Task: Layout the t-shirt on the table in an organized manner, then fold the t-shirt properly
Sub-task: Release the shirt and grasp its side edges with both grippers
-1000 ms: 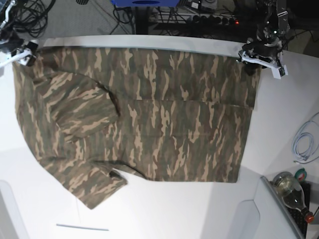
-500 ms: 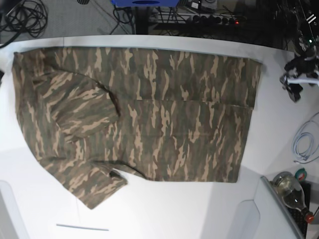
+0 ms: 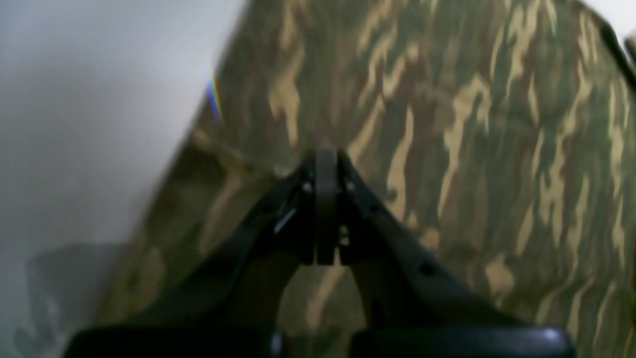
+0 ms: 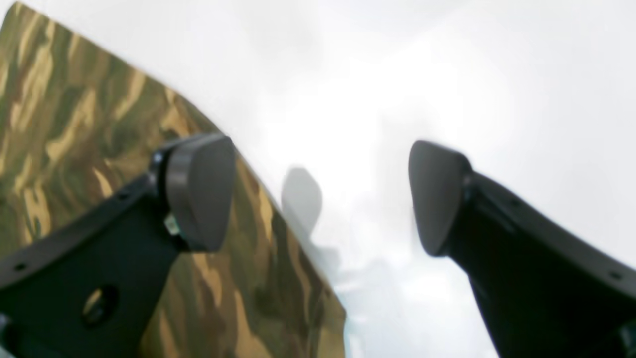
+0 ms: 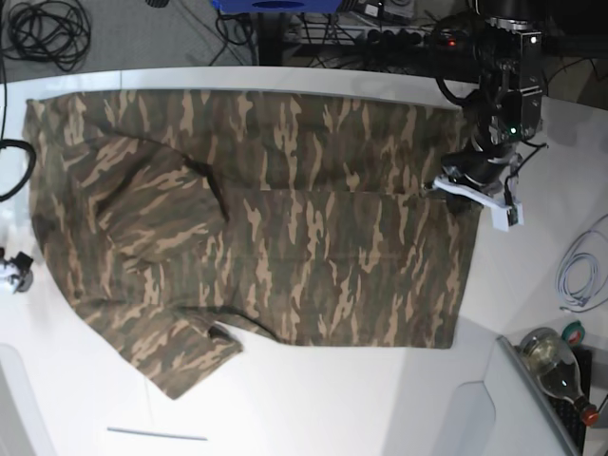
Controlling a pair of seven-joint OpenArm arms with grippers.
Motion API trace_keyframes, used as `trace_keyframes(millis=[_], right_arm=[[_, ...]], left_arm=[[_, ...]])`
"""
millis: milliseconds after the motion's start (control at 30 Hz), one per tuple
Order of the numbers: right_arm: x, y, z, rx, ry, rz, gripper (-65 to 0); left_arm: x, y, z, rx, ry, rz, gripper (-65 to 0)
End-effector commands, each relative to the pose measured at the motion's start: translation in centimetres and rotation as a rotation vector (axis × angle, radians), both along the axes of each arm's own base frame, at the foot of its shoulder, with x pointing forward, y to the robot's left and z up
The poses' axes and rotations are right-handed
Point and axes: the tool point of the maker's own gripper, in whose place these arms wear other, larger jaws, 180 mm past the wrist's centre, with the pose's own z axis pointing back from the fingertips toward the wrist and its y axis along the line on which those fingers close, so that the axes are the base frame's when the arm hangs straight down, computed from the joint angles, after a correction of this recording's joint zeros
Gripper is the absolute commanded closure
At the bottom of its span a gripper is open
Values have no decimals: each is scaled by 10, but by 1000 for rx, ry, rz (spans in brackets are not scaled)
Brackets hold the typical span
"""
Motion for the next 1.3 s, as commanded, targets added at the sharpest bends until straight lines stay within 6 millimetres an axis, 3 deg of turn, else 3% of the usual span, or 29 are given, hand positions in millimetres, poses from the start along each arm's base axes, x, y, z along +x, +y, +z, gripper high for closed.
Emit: trace_keyframes(millis=[0, 233, 433, 667, 733, 867, 967, 1133, 1267], right_arm=[[14, -10, 18, -27, -62, -5, -513], [-7, 27, -20, 7, 4, 43, -510], [-9, 38, -27, 26, 11, 50, -483], [6, 38, -11, 3, -19, 80, -74], [12, 38, -4, -5, -18, 97, 0], [16, 37, 11, -47, -36, 138, 0], [8, 42, 17, -82, 12, 200, 0], [-16, 62, 34, -110, 12, 240, 0], [-35, 80, 63, -152, 12, 272, 0]], left_arm=[[10, 4, 13, 16, -50, -6, 0], [3, 9, 9, 24, -35, -1, 0], [2, 9, 8, 24, -32, 0, 0], [3, 8, 8, 23, -32, -3, 0], [2, 9, 8, 22, -28, -2, 0], [1, 8, 8, 22, -27, -4, 0], [0, 9, 7, 23, -24, -1, 0], [0, 9, 7, 23, -24, -1, 0], [2, 9, 8, 23, -29, -1, 0]])
